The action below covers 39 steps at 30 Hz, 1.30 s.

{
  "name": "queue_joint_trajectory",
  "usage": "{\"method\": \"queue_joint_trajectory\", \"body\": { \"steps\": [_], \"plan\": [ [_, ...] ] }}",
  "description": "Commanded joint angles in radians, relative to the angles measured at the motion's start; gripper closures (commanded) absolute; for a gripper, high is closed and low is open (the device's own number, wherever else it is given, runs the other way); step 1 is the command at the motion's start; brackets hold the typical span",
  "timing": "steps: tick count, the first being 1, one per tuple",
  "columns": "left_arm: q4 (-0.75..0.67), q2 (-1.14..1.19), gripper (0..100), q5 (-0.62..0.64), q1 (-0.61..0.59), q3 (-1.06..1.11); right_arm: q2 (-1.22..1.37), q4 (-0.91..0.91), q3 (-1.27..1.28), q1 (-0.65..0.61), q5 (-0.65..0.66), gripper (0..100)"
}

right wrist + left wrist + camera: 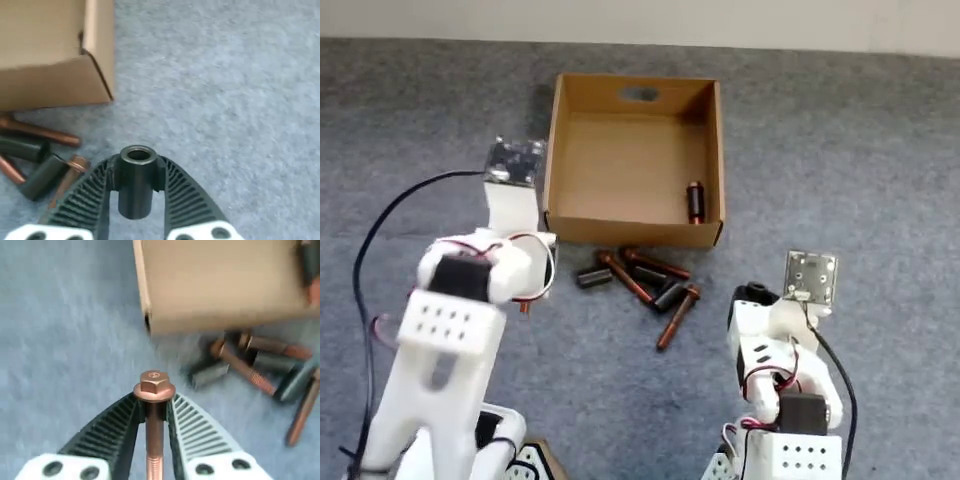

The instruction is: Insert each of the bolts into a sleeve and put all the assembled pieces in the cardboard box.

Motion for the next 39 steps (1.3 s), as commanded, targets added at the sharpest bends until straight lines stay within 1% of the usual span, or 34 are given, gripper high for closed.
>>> {"method": "queue_joint_trajectory", "body": {
  "steps": [1,6,8,12,15,19,22,29,31,39],
  "plan": [
    [-0.072,-0.130,99,-0.002,0.093,-0.047,-0.012,-0.001,-0.090,-0.067,-0.009,99.2],
    [-0.158,-0.213,99,-0.002,0.237,-0.047,-0.012,-0.007,-0.139,-0.171,-0.009,99.2],
    [-0.196,-0.225,99,-0.002,0.272,-0.047,-0.012,-0.061,-0.140,-0.220,-0.008,99.2],
    [-0.288,-0.228,99,-0.002,0.317,-0.047,-0.010,-0.266,-0.079,-0.278,-0.008,99.0],
    [-0.384,-0.228,99,-0.002,0.341,-0.047,-0.010,-0.441,0.001,-0.283,-0.012,99.0],
    [-0.548,-0.228,99,-0.002,0.390,-0.047,-0.010,-0.647,0.107,-0.312,-0.008,99.0],
    [-0.649,-0.226,99,-0.002,0.423,-0.047,-0.010,-0.756,0.151,-0.340,-0.008,99.0],
    [-0.686,-0.225,99,-0.008,0.496,-0.024,-0.010,-0.786,0.157,-0.366,-0.014,99.0],
    [-0.732,-0.225,99,-0.008,0.504,-0.002,-0.010,-0.785,0.157,-0.366,-0.014,99.0],
    [-1.005,-0.225,99,-0.008,0.507,0.183,-0.010,-0.782,0.160,-0.366,-0.014,99.0]
  ]
}}
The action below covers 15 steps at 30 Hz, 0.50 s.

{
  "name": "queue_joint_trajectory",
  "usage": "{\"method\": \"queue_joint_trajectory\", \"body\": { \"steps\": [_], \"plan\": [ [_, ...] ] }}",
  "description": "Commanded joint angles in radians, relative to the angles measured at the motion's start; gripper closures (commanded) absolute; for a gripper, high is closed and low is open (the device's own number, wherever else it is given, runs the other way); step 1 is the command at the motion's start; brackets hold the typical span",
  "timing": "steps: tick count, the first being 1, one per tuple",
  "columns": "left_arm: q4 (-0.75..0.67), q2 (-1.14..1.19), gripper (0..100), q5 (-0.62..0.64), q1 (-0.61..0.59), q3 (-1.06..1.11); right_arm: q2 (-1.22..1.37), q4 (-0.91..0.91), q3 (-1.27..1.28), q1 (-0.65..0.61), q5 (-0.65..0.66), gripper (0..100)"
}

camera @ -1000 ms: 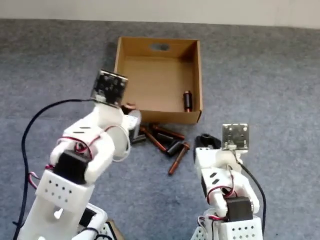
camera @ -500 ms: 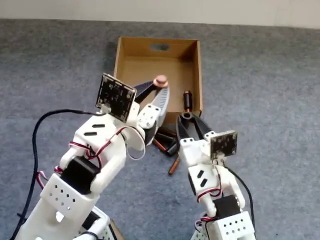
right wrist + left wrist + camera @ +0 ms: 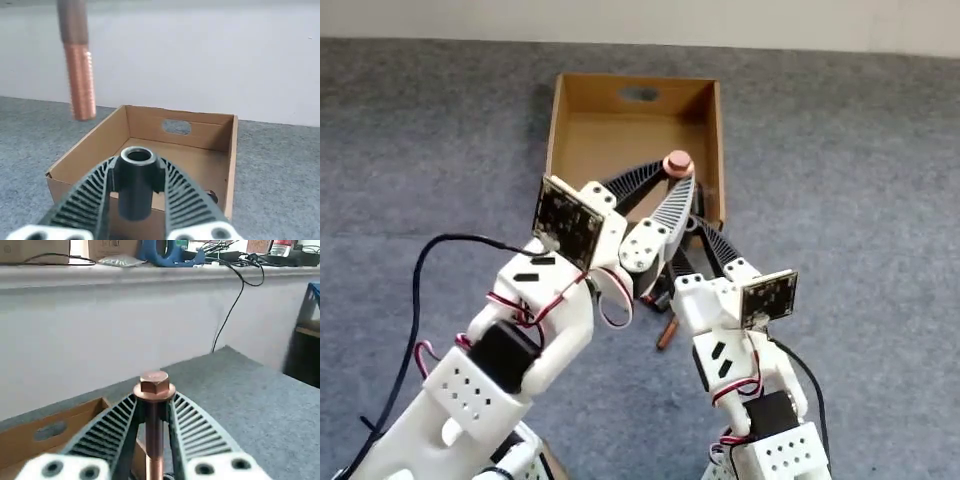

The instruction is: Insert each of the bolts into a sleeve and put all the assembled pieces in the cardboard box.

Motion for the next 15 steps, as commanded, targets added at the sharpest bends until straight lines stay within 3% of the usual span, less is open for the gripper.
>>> {"method": "queue_joint_trajectory", "body": {
  "steps": [1,15],
  "plan": [
    [-0.118,-0.019,99,-0.008,0.016,0.036,-0.010,-0.022,0.018,-0.010,-0.009,99.0],
    [-0.146,0.084,99,-0.003,0.018,-0.004,-0.010,-0.022,0.024,-0.008,-0.006,99.0]
  ]
}}
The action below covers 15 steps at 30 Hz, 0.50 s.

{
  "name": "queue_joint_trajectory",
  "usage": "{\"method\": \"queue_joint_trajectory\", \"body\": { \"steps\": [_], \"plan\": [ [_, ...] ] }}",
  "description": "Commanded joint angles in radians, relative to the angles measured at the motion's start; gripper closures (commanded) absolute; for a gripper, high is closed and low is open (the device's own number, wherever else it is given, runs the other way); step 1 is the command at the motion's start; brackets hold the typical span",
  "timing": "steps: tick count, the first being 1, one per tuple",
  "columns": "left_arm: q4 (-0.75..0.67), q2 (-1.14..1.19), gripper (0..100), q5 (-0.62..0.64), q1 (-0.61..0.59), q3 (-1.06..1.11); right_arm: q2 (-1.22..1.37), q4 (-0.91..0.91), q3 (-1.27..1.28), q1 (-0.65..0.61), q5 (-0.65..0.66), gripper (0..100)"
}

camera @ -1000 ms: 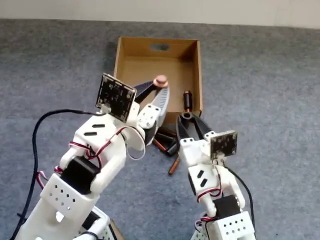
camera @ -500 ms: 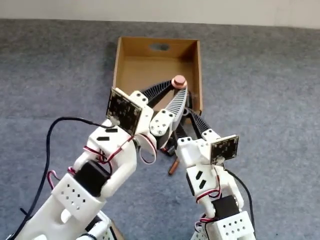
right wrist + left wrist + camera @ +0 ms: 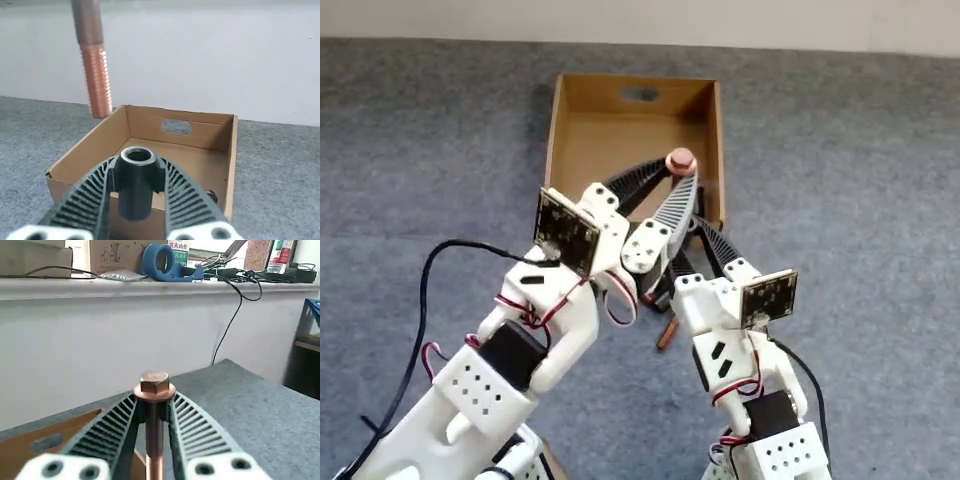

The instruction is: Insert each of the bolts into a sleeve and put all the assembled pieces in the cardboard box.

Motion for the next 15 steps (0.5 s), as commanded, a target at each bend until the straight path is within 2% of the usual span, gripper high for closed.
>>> {"method": "queue_joint_trajectory", "body": {
  "steps": [1,15],
  "plan": [
    [-0.025,0.077,99,-0.002,0.018,-0.074,-0.010,-0.022,0.022,-0.007,-0.005,99.0],
    [-0.023,0.151,99,0.000,0.059,-0.124,-0.010,-0.022,0.022,-0.004,-0.005,99.0]
  ]
}}
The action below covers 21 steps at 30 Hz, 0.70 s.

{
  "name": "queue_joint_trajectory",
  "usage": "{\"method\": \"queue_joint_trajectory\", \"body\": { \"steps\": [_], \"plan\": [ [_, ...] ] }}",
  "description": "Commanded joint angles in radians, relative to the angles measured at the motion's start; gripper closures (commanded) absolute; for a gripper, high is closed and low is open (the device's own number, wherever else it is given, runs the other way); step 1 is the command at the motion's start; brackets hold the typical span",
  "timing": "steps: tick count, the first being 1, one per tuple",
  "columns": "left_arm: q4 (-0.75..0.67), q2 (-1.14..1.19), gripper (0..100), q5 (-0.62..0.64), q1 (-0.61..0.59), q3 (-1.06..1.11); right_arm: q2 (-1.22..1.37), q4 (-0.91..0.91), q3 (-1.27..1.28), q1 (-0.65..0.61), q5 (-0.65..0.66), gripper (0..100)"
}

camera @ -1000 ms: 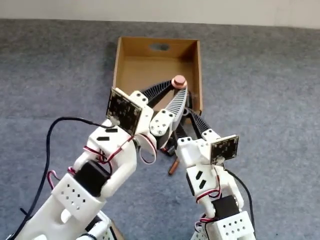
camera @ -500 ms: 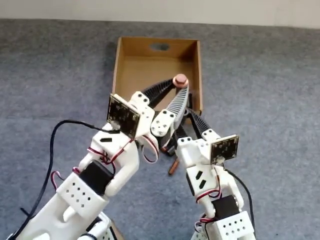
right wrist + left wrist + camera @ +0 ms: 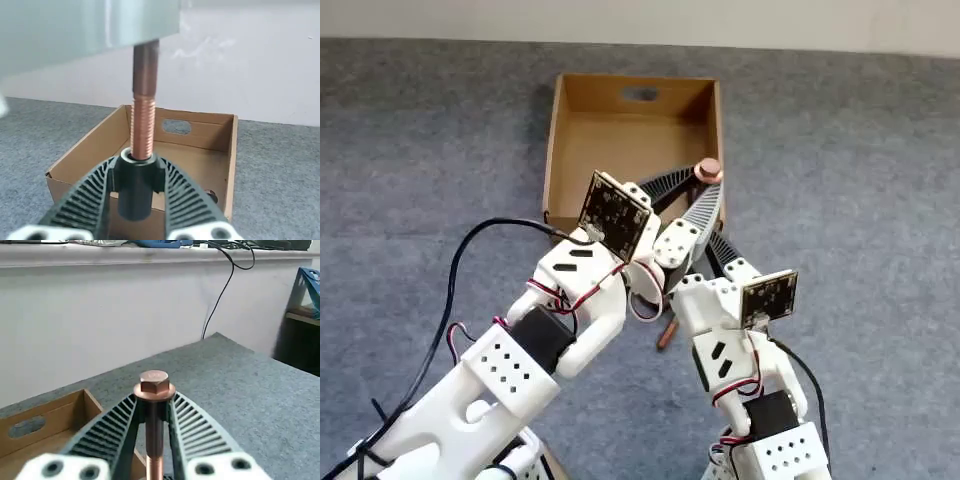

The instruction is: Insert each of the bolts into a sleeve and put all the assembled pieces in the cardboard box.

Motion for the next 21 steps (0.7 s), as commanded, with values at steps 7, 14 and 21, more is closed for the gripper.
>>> {"method": "queue_joint_trajectory", "body": {
  "steps": [7,14,21],
  "plan": [
    [-0.018,-0.002,99,0.000,0.007,-0.047,-0.010,-0.022,0.022,-0.004,-0.005,99.0],
    [-0.020,-0.005,99,-0.003,-0.038,0.012,-0.010,-0.022,0.022,-0.002,-0.005,99.0],
    [-0.020,-0.005,99,-0.002,-0.054,0.012,-0.010,-0.022,0.022,-0.002,-0.005,99.0]
  ]
}}
